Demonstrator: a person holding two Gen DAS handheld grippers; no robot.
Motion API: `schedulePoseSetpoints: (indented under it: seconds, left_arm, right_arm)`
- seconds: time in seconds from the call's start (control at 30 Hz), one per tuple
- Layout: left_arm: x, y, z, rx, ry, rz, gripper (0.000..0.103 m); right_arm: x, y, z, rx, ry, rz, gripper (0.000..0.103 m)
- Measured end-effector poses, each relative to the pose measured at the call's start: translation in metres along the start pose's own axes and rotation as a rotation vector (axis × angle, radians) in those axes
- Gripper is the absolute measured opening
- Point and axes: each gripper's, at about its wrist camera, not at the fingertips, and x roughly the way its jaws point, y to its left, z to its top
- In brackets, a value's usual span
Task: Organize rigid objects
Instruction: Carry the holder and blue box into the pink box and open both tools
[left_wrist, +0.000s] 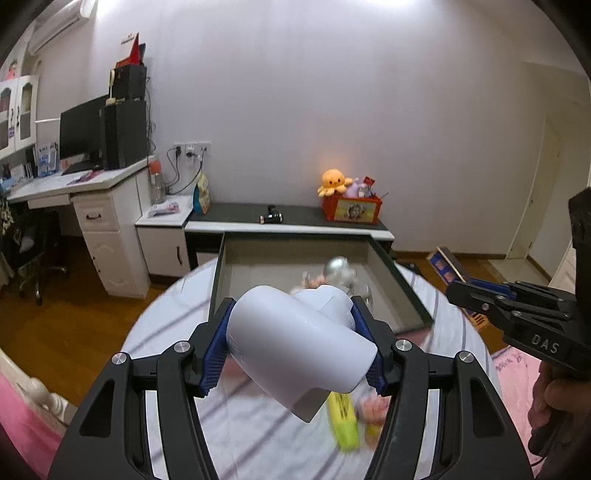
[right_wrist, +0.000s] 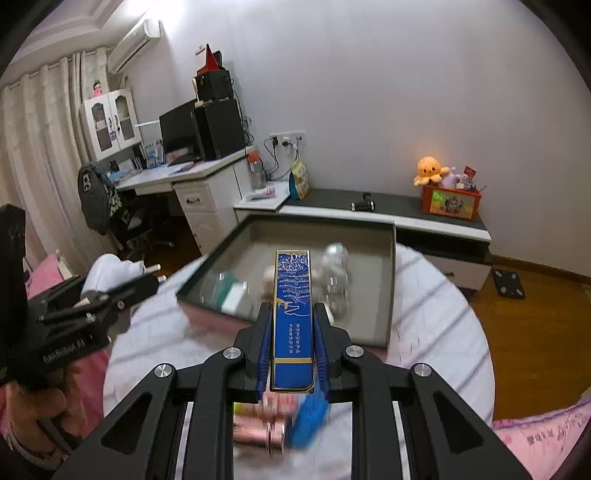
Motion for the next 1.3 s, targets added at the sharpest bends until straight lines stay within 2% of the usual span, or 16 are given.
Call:
schedulePoseSetpoints:
  seconds: [0.2,0.33,0.63,1.07,1.1,1.13,1.2,1.23,1.27,1.3]
  left_arm:
    - [0.031,0.004,0.030,-0.002,-0.014,0.009,0.062]
    - [0.056,0.008,0.040,0.007,-0.006,0.018,0.062]
    - [0.108,0.016,0.049,-0.003,0.032,0.035,0.062]
    - [0.135,0.017,0.045,-0.007,0.084,0.040,0.063]
    - [0.135,0.017,0.045,-0.004,0.080,0.051,0.071]
    - [0.135,0.018,0.046,-0.003,0.078,0.064,0.088]
    - [0.132,0.019,0.046,-0.007,0.056,0.079,0.103]
    - [0.127,0.019,0.046,-0.006,0.041,0.081,0.103]
    - [0.125,0.020,0.046,-0.005,0.036,0.083,0.103]
    - [0.122,0.020,0.046,-0.004,0.036,0.088,0.103]
  right_arm:
    - [0.036,-0.015,0.033,0.039,0.015,-0.006,0.021]
    - [0.059,-0.025,0.041,0.057,0.037,-0.025,0.021]
    - [0.103,-0.046,0.044,0.105,0.095,-0.057,0.021]
    - [0.125,-0.051,0.042,0.127,0.142,-0.069,0.021]
    - [0.125,-0.051,0.042,0.131,0.141,-0.068,0.021]
    - [0.125,-0.051,0.042,0.132,0.140,-0.068,0.022]
    - [0.122,-0.051,0.043,0.134,0.128,-0.075,0.042]
    - [0.120,-0.050,0.043,0.137,0.116,-0.076,0.075]
    - [0.117,-0.050,0.044,0.140,0.101,-0.074,0.091]
    - [0.115,-0.050,0.044,0.139,0.090,-0.072,0.091]
